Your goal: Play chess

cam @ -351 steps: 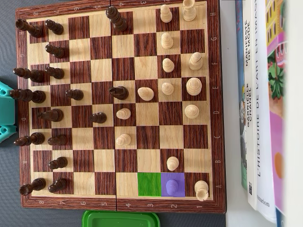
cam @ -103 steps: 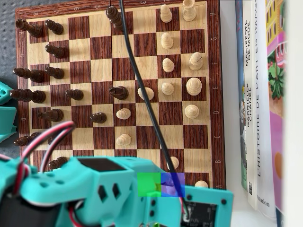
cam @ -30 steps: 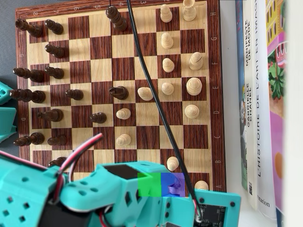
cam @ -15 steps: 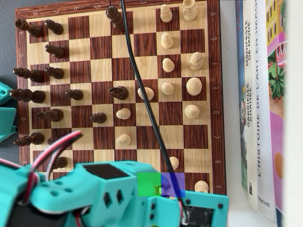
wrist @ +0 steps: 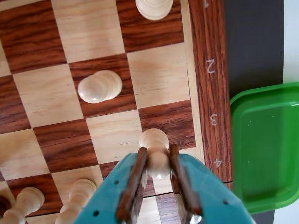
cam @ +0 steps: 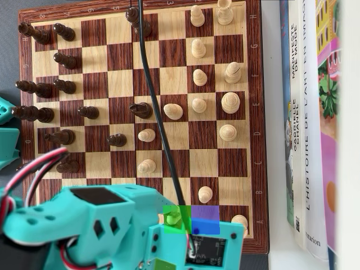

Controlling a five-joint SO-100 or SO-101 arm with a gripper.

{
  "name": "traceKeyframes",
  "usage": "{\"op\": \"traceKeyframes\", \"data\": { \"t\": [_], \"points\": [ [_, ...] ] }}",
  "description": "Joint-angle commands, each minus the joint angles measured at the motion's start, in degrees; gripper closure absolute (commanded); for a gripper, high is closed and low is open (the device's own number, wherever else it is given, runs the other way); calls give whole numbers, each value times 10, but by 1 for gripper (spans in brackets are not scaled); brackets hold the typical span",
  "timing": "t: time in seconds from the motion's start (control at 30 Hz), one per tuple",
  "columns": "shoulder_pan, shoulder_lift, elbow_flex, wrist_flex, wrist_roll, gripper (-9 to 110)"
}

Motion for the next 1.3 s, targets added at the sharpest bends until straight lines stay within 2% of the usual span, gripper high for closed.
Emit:
{"op": "traceKeyframes", "data": {
  "t": [0.0,1.27],
  "points": [
    [14,33,1,-5,-3,97],
    [19,-38,-62,-7,-25,97]
  ]
}}
